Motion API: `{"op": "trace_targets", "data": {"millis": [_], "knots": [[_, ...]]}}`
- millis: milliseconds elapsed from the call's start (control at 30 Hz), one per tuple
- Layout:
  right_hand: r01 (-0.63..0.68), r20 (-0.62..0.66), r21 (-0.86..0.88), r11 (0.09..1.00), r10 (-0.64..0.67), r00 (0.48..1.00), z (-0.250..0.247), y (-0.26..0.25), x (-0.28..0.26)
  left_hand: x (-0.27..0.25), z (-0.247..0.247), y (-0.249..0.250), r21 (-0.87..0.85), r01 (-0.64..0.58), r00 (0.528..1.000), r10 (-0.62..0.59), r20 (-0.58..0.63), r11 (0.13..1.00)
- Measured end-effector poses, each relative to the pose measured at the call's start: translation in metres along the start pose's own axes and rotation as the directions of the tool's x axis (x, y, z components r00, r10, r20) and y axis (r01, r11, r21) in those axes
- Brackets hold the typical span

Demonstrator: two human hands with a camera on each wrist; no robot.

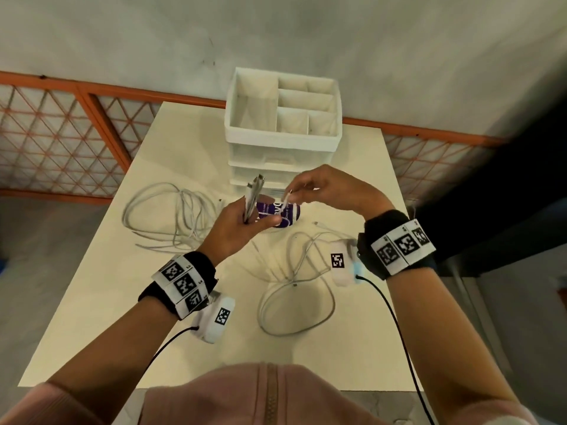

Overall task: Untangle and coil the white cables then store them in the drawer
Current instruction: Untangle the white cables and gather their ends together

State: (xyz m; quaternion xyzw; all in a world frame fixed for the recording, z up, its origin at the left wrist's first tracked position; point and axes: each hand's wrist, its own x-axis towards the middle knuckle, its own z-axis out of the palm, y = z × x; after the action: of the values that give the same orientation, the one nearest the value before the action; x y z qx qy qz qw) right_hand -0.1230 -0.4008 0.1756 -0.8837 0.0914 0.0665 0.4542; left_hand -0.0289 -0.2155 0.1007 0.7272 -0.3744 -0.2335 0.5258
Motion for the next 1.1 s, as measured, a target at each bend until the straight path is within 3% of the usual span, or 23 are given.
{"op": "trace_targets", "data": {"millis": [100,200,233,300,400,500,567,633,700,767,833,900,967,1033,1100], "knots": [[0.084,-0.107,0.116,0.99,-0.072,0.992,0.014,-0.015,0.009,0.0,0.003,0.01,0.008,-0.01,1.0,0.01,-0.002,1.0],[0.007,-0.262,0.208,0.978,0.048,0.964,0.035,-0.008,0.019,-0.001,-0.003,0.012,-0.057,0.029,0.998,-0.032,-0.053,0.998],[-0.055,-0.226,0.237,0.97,0.11,0.968,0.044,-0.003,0.021,-0.002,-0.006,0.012,-0.106,0.027,0.996,-0.036,-0.076,0.994],[-0.19,-0.02,0.222,0.956,0.2,0.98,0.067,0.006,0.022,-0.003,-0.012,0.017,-0.143,-0.021,0.99,0.0,-0.144,0.99],[-0.312,0.289,0.074,0.947,0.279,0.916,0.094,0.024,0.013,0.0,-0.021,0.022,-0.165,-0.084,0.97,0.043,-0.239,0.983],[-0.307,0.385,-0.052,0.95,0.303,0.872,0.098,0.054,-0.003,0.0,-0.036,0.021,-0.303,-0.096,0.951,-0.002,-0.309,0.948],[-0.31,0.31,0.022,0.95,0.288,0.906,0.086,0.073,-0.015,-0.001,-0.045,0.016,-0.325,-0.098,0.929,-0.031,-0.369,0.941],[-0.291,0.137,0.129,0.948,0.273,0.952,0.065,0.087,-0.027,-0.004,-0.051,0.006,-0.247,-0.07,0.897,-0.047,-0.439,0.967],[-0.265,-0.046,0.198,0.944,0.279,0.959,0.043,0.097,-0.036,-0.008,-0.053,0.0,-0.126,-0.051,0.879,-0.015,-0.476,0.991],[-0.217,-0.178,0.276,0.936,0.271,0.946,0.024,0.098,-0.041,-0.013,-0.048,0.002,-0.019,-0.037,0.888,0.024,-0.459,0.999],[-0.161,-0.224,0.276,0.947,0.227,0.948,0.014,0.087,-0.039,-0.014,-0.037,0.003,0.112,-0.024,0.93,0.063,-0.363,0.993],[-0.109,-0.19,0.215,0.971,0.151,0.97,0.013,0.061,-0.033,-0.012,-0.023,0.004,0.113,-0.02,0.984,0.039,-0.173,0.993],[-0.037,-0.11,0.137,0.99,0.052,0.993,0.019,0.029,-0.024,-0.009,-0.01,0.007,0.085,-0.009,1.0,0.011,-0.028,0.996],[0.027,-0.051,0.083,0.996,-0.023,0.998,0.023,0.006,-0.015,-0.008,0.002,0.012,0.102,-0.016,1.0,0.015,0.017,0.995],[0.027,-0.04,0.11,0.994,-0.022,0.999,0.022,0.0,-0.01,-0.008,0.006,0.018,0.142,-0.023,0.998,0.031,-0.052,0.99]]}}
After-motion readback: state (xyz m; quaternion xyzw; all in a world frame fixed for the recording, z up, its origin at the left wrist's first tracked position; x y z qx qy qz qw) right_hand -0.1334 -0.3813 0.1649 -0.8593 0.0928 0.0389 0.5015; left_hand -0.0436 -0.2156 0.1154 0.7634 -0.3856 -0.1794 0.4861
